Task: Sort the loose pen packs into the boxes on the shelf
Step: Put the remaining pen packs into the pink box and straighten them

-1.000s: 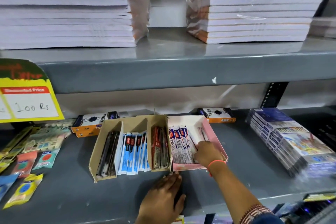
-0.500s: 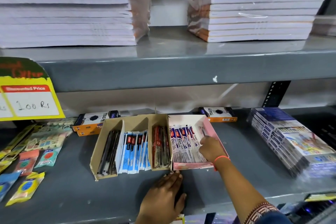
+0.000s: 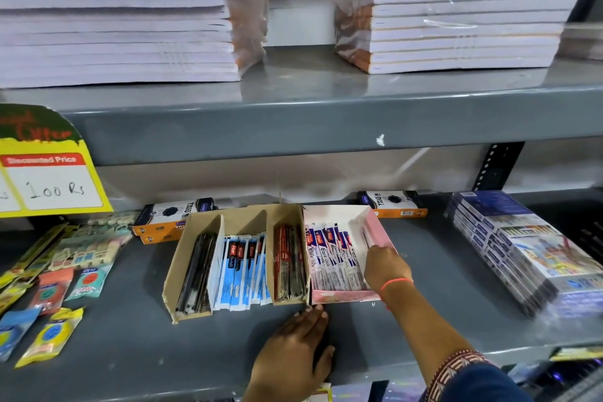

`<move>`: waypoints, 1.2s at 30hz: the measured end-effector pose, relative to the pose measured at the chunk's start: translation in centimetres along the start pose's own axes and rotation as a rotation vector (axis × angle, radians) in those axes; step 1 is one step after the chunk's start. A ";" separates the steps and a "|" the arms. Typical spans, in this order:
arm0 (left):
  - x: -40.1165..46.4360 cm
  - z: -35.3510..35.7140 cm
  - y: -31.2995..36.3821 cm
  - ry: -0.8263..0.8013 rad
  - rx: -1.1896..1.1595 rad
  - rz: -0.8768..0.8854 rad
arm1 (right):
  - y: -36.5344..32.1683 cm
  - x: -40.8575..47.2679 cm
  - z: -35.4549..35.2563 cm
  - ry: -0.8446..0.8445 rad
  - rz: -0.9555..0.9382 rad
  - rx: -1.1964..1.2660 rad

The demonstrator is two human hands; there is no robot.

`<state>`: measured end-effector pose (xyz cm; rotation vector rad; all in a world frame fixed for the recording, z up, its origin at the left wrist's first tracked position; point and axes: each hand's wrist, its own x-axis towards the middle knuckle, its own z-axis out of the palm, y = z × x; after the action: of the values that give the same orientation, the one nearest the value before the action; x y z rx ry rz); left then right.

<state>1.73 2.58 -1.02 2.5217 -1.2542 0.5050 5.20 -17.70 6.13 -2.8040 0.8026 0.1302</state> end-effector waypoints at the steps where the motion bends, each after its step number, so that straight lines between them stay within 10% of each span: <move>1: 0.0 0.0 0.0 -0.001 -0.003 -0.001 | 0.0 0.0 0.0 0.003 0.002 0.009; 7: -0.1 0.1 -0.1 -0.006 0.014 -0.012 | 0.4 1.0 -0.6 -0.026 0.027 0.325; 15: 0.0 0.0 0.0 -0.017 0.023 -0.020 | -0.7 0.0 -1.0 0.085 -0.173 0.027; 20: 0.0 -0.2 0.1 -0.035 0.008 -0.031 | -3.7 0.7 0.6 -0.345 -0.466 0.009; 36: 0.5 -0.9 0.6 -0.136 0.085 -0.009 | 0.3 2.0 0.5 -0.306 -0.343 -0.103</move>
<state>1.36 2.28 0.08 2.6710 -1.2928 0.3985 6.70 -18.82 5.31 -2.8646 0.2490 0.5386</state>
